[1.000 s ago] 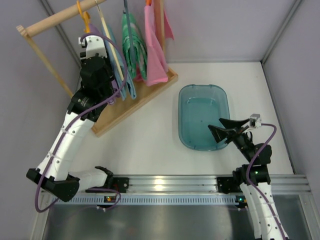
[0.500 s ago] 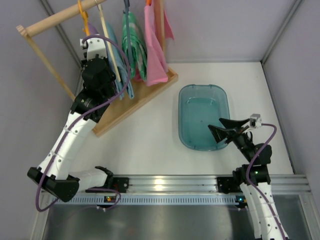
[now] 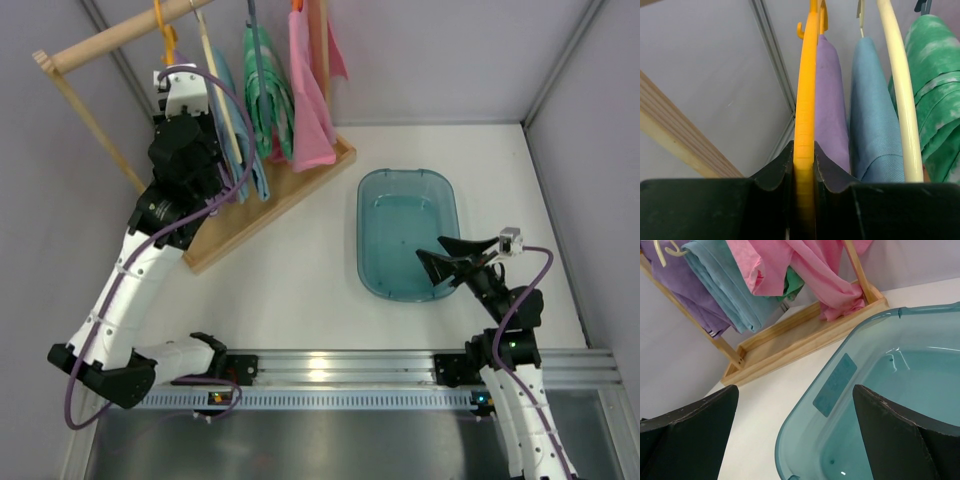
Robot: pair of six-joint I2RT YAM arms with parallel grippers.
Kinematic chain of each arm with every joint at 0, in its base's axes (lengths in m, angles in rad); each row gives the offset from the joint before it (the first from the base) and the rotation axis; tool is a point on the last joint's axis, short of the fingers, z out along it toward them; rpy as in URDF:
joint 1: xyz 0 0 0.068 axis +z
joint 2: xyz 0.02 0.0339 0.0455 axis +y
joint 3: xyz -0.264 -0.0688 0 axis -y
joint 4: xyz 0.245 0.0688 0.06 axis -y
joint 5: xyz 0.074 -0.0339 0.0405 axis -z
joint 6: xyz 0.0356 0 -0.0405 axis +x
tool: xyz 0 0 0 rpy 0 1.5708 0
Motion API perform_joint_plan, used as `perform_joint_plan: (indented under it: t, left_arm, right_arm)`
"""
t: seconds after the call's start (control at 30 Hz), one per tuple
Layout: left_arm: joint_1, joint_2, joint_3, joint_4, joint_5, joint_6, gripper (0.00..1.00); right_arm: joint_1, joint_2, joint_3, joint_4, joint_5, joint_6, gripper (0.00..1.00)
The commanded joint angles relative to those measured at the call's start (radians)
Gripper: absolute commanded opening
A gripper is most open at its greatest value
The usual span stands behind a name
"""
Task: Remove the trousers from the hanger
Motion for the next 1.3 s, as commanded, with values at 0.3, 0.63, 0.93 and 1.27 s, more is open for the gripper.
perform_joint_plan:
  t: [0.3, 0.63, 0.93, 1.27]
  left_arm:
    - [-0.07, -0.116, 0.131, 0.118, -0.026, 0.097, 0.0]
    - [-0.091, -0.266, 0.142, -0.086, 0.016, -0.049, 0.0]
    - [-0.09, -0.344, 0.099, -0.361, 0.145, -0.274, 0.0]
    - [-0.074, -0.565, -0.013, -0.505, 0.339, -0.371, 0.0]
  right_arm:
    - [0.007, 0.014, 0.0, 0.049, -0.002, -0.005, 0.99]
    - [0.008, 0.013, 0.003, 0.048, 0.002, -0.002, 1.0]
    - [0.007, 0.023, 0.003, 0.049, 0.008, -0.004, 1.0]
    - [0.007, 0.043, 0.001, 0.062, 0.007, -0.008, 0.99]
